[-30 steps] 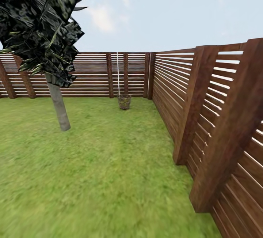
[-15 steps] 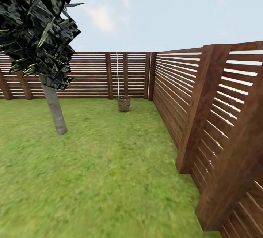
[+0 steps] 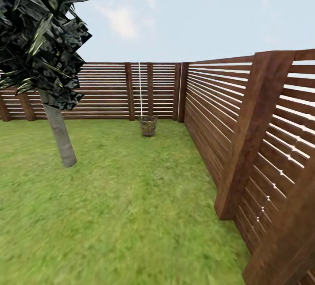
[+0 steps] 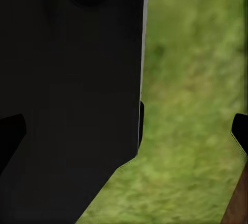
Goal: Take the three Easter eggs out of the wicker basket on the lawn in the garden, then place them on the lawn next to a single tree (choose any tree) so that all three eggs are next to the same tree and none are left in the basket.
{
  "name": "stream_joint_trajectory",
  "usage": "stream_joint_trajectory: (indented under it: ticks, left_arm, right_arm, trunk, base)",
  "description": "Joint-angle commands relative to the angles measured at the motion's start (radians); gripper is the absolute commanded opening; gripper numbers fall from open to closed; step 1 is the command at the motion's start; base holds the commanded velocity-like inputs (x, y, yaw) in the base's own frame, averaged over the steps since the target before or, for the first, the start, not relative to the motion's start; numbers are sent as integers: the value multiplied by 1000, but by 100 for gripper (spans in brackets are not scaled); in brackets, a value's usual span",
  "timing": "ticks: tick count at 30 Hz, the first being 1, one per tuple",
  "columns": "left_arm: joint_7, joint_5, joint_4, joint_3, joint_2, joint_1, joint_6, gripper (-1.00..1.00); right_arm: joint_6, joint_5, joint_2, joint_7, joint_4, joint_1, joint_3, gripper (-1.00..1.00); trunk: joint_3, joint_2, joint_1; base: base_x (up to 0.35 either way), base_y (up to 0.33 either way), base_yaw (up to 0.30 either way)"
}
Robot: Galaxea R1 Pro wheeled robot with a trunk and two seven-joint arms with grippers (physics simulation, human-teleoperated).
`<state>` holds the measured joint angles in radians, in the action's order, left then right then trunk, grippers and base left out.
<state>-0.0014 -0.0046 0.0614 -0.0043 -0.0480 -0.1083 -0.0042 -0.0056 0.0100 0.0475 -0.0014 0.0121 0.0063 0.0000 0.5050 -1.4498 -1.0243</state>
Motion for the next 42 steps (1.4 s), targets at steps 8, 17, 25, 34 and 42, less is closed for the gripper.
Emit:
stream_joint_trajectory:
  ticks: [8,17,25,34,42]
  left_arm:
    - [0,-1,2,-1,0,-1,0,100]
    - [0,0,3,-2,0,-1,0,100]
    - [0,0,2,-2,0,-1,0,100]
    - [0,0,2,-1,0,-1,0,100]
    - [0,0,2,0,-1,-1,1,100]
  right_arm:
    - [-1,1,0,0,0,0,-1,100]
    - [-1,1,0,0,0,0,0,100]
    - [-1,1,0,0,0,0,-1,100]
    - [-1,1,0,0,0,0,-2,100]
    - [-1,1,0,0,0,0,-2,100]
  trunk:
    - [1,0,-1]
    - [1,0,-1]
    - [1,0,-1]
    - [1,0,-1]
    - [1,0,-1]
  base:
    - [339,0,0]
    - [339,0,0]
    - [339,0,0]
    - [339,0,0]
    - [339,0,0]
